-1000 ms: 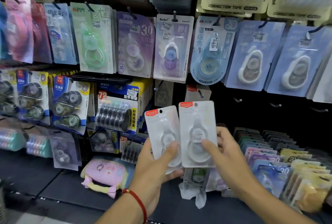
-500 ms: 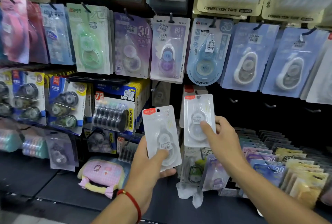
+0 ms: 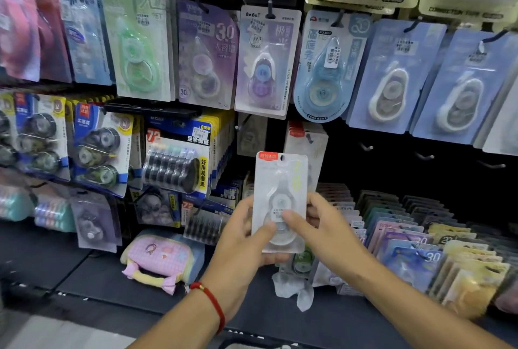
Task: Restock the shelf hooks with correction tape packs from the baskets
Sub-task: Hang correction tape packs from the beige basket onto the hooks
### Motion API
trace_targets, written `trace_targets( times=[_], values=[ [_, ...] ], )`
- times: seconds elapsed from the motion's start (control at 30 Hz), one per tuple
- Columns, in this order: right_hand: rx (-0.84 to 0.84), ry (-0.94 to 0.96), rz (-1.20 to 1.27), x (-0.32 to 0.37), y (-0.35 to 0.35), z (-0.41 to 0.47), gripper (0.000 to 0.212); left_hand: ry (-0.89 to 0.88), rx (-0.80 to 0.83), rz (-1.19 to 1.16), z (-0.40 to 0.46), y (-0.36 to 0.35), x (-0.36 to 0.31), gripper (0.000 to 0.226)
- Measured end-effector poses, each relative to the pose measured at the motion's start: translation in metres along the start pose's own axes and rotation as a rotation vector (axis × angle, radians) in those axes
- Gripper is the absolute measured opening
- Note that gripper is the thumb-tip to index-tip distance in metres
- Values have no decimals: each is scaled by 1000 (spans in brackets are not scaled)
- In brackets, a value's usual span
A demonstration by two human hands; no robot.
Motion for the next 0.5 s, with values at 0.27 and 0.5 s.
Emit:
trace_targets(
  times=[0.27,0.5],
  values=[
    [-250,-8,111,8,34,-2,17,-10,114,123,4,-10,5,67],
    [-314,9,136,18,39,6,16,15,88,149,5,-13,7,80]
  ],
)
Point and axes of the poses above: each hand's wrist, its own z-axis towards the middle knuckle, its own y-axis out of the back of the hand, x = y × z, the point moved 5 cm from there along z, towards the middle knuckle, and after that the axes turned 11 degrees about x, right-handed, at the moved point
